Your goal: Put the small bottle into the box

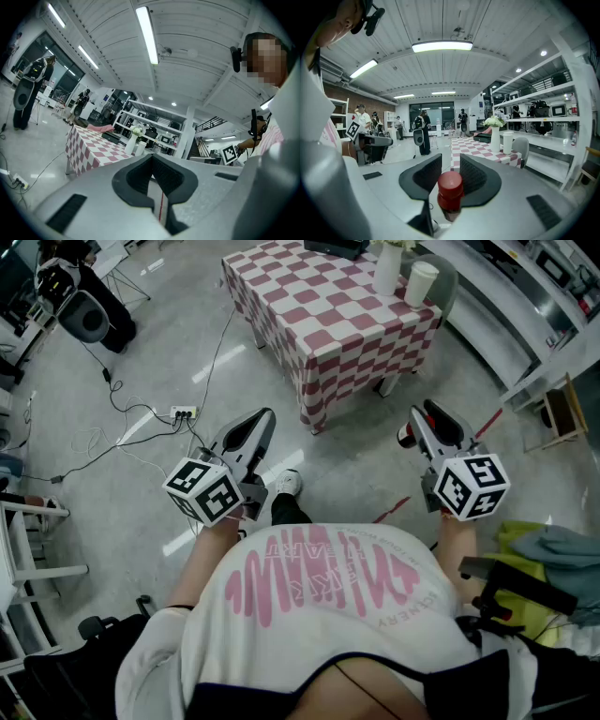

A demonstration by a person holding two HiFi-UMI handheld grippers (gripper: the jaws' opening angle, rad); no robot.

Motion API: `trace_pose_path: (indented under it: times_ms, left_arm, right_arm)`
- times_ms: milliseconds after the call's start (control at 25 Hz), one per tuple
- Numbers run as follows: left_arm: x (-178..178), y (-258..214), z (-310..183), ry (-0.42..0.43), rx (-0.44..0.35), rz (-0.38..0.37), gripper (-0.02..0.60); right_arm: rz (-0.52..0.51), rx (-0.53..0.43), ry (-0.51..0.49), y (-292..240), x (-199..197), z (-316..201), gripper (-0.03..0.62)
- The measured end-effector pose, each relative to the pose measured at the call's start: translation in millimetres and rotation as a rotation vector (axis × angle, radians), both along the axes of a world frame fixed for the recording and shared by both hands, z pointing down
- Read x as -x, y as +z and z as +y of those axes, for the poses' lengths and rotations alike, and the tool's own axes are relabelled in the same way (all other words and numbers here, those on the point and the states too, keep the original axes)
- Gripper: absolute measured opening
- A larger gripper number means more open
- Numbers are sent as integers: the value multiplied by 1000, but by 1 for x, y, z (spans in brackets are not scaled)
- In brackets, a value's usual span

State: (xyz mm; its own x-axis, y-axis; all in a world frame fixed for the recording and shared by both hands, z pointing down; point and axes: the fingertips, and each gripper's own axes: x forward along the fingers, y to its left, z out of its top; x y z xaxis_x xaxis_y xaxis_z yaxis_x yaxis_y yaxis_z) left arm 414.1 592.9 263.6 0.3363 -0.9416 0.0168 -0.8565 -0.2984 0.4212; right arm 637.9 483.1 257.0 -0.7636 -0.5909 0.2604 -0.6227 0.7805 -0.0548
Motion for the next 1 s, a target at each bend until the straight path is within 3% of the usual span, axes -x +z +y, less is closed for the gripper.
trace_pose_path:
  times_ms: [440, 640, 1000]
  left_arm:
    - [34, 11, -38, -8, 10, 31, 7]
    - [80, 8, -75, -17, -2, 42, 7]
    - [168, -23, -167, 25, -59, 26, 8]
  right_arm:
    - [-1, 25, 11, 8, 29, -41, 120]
    - [-53, 31, 15, 4, 68, -77, 121]
    - [-46, 21, 106, -14, 149, -158, 120]
